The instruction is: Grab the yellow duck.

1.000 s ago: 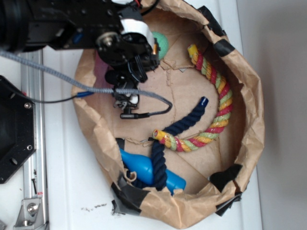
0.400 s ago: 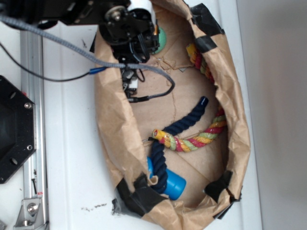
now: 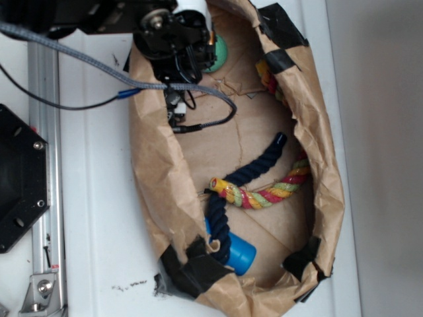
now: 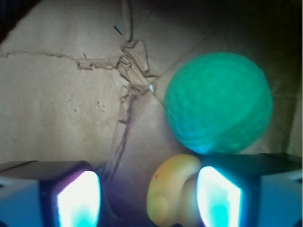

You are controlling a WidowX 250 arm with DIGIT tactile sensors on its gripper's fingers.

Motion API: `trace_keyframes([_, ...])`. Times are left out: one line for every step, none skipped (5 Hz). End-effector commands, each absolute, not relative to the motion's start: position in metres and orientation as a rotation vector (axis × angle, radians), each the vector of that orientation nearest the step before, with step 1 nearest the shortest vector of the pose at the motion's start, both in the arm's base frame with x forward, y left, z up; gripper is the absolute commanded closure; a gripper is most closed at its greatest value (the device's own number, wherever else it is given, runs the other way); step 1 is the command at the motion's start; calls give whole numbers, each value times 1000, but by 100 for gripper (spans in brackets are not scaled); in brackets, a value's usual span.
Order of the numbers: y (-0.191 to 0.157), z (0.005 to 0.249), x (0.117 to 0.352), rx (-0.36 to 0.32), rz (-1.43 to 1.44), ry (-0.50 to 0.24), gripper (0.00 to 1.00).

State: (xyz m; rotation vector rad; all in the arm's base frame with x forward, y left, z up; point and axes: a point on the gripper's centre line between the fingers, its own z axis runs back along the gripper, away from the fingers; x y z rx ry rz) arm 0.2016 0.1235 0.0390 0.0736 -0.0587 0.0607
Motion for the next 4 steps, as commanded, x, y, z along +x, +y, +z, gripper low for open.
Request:
trace_keyframes([121, 46, 198, 105, 90, -71, 100])
trace_keyframes([119, 41, 198, 112, 76, -64, 100])
trace_keyframes([118, 28, 200, 143, 66, -40, 100])
trace_keyframes([115, 19, 203, 141, 52, -31, 100])
